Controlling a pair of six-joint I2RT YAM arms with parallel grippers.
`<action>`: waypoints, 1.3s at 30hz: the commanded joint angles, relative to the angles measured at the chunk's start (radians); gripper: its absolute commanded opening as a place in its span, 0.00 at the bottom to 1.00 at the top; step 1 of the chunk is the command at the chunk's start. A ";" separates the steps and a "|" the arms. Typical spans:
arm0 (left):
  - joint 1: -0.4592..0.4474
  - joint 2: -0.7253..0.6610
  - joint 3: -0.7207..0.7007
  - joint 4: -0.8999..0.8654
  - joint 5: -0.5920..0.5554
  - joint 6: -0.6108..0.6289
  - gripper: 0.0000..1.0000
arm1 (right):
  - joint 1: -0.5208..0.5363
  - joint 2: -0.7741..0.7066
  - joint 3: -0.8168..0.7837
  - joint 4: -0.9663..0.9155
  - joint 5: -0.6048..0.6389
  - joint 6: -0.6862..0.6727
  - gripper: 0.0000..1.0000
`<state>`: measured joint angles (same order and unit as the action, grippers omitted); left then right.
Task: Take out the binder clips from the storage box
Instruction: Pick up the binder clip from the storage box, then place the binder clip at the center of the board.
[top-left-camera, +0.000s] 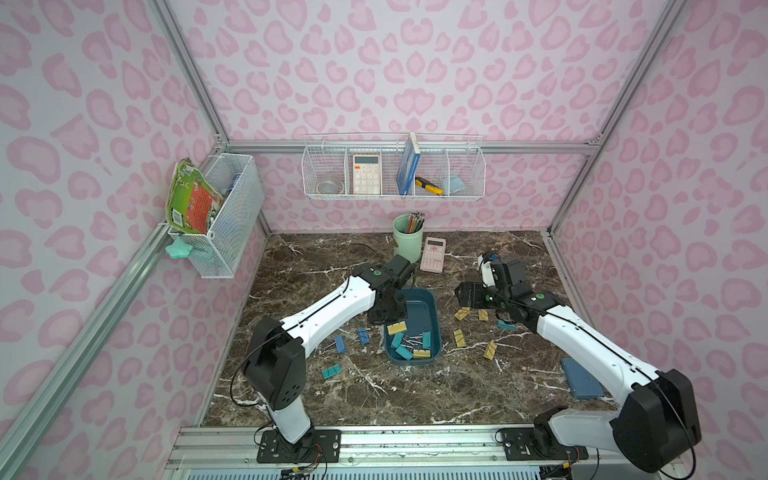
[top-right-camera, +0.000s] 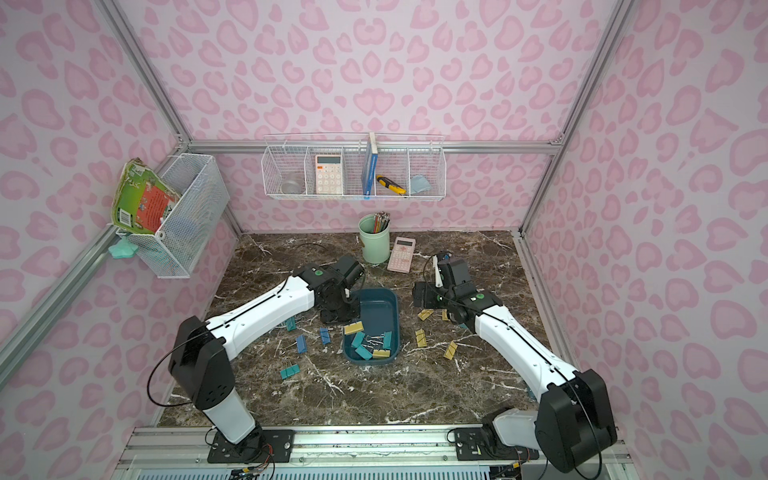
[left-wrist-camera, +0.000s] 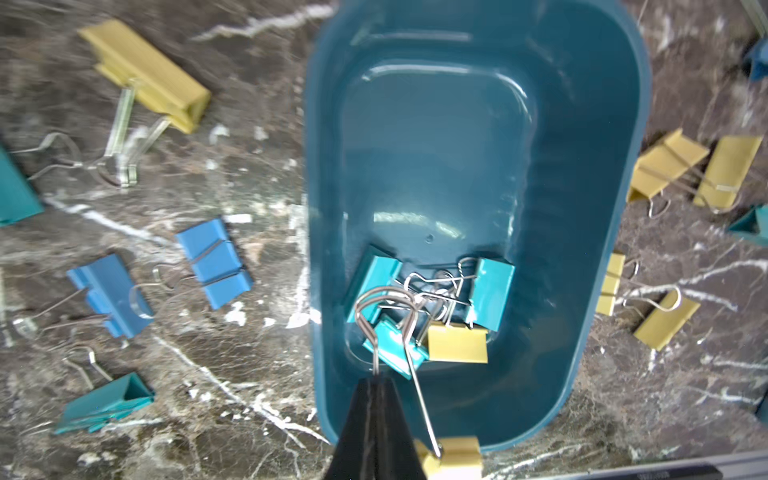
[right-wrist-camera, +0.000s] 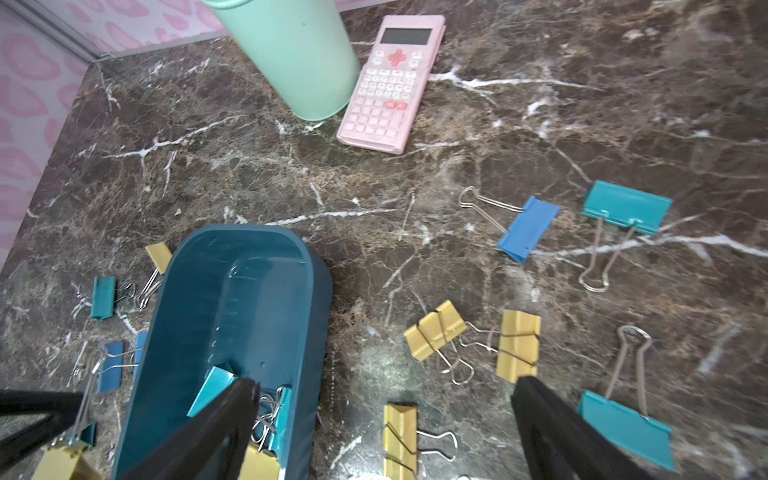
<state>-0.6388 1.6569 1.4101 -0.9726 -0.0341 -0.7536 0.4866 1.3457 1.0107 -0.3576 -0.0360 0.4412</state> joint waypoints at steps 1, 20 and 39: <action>0.026 -0.097 -0.090 -0.058 -0.112 -0.083 0.00 | 0.046 0.053 0.048 0.029 0.029 0.001 0.99; 0.044 -0.180 -0.496 0.094 -0.089 -0.161 0.00 | 0.129 0.135 0.129 0.012 0.032 -0.016 0.99; 0.032 -0.175 -0.347 0.085 -0.054 -0.043 0.35 | 0.224 0.204 0.158 -0.066 0.014 -0.064 0.99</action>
<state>-0.6018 1.4899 1.0149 -0.8852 -0.1116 -0.8738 0.7128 1.5612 1.1786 -0.4057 -0.0494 0.3695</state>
